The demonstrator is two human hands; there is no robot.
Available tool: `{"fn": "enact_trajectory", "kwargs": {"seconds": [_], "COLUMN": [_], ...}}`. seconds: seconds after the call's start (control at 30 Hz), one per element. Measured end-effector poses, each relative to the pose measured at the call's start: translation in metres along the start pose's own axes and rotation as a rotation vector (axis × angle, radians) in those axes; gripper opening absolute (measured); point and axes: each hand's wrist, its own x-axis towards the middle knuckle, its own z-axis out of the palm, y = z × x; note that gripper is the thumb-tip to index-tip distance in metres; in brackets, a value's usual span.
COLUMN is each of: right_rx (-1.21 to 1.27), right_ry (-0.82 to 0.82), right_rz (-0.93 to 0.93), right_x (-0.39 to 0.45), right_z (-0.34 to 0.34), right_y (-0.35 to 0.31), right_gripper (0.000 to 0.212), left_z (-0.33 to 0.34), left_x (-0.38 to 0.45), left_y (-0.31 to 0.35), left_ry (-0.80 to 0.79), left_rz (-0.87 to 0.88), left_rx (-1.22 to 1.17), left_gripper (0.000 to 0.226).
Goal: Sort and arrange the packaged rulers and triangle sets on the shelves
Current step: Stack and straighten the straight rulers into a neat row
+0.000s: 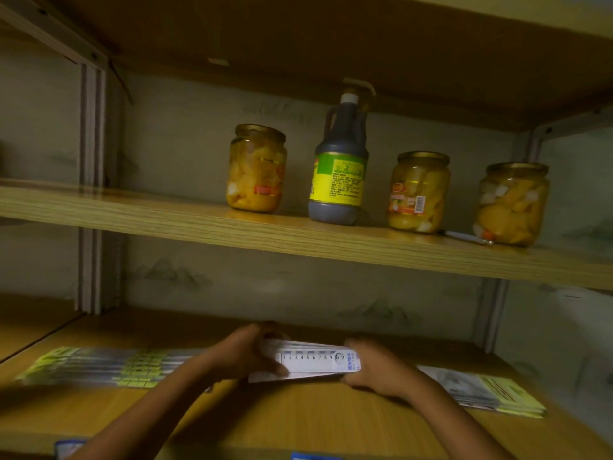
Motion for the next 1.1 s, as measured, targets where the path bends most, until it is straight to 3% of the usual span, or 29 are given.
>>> {"fn": "enact_trajectory", "kwargs": {"seconds": [0.1,0.3,0.43,0.8,1.1], "right_rx": [0.173,0.430,0.506,0.533,0.606], "right_ry": [-0.030,0.051,0.095,0.065,0.111], "right_rz": [0.052,0.082,0.110,0.111,0.096], "right_x": [-0.002,-0.003,-0.004,0.003,0.002], "right_z": [-0.008,0.001,0.020,0.030,0.032], "right_y": [-0.003,-0.003,0.003,0.012,0.017], "right_gripper": [0.063,0.035,0.029,0.032,0.032], "left_z": [0.001,0.011,0.021,0.036,0.035], "left_x": [-0.001,-0.004,-0.005,-0.002,0.001], "left_y": [-0.002,-0.010,-0.017,-0.023,-0.025], "left_ry": [0.117,0.342,0.281,0.181,0.219], "left_rz": [0.094,0.187,0.146,0.137,0.140], "left_rx": [0.092,0.254,0.240,0.235,0.172], "left_gripper": [0.051,0.047,0.053,0.038,0.038]}}
